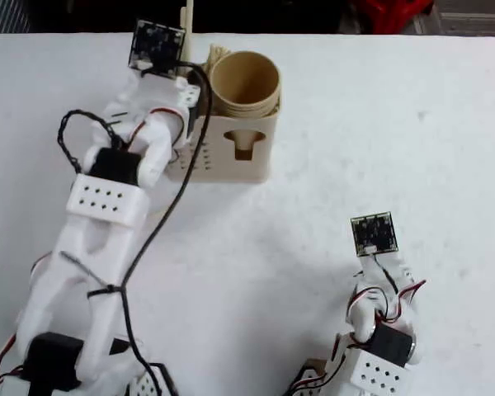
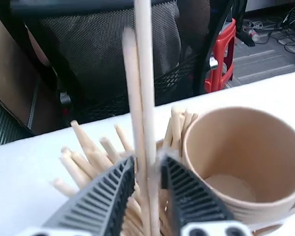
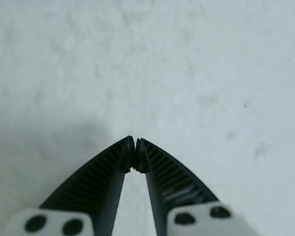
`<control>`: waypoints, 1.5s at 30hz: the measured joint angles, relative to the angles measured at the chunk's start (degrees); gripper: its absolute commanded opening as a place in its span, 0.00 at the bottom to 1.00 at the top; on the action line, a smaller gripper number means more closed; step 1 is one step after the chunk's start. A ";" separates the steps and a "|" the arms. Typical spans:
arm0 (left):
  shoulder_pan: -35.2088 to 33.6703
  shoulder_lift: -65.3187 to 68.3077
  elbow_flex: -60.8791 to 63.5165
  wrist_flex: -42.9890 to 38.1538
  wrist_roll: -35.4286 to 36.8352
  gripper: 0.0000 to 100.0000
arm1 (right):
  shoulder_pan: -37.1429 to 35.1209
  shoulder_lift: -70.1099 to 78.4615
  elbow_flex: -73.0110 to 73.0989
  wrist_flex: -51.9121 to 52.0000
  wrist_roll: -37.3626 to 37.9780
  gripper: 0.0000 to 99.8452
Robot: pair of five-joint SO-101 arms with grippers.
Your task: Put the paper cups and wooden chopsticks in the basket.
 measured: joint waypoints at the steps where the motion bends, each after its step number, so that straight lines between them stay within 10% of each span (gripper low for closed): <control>1: -0.09 -0.35 -1.14 0.97 -0.09 0.13 | 0.00 0.00 0.00 0.00 0.00 0.02; 11: -4.13 -7.12 -18.46 20.48 -2.11 0.13 | 0.00 0.00 0.00 0.00 0.00 0.02; 23: -15.47 -8.79 -14.33 57.41 -34.64 0.14 | 0.00 0.00 0.00 0.00 0.00 0.02; 36: -22.24 -8.79 28.13 27.60 -49.49 0.14 | 0.00 0.00 0.00 0.00 0.00 0.02; 45: -20.31 -2.64 31.74 16.62 -48.09 0.19 | 0.00 0.00 0.00 0.00 0.00 0.02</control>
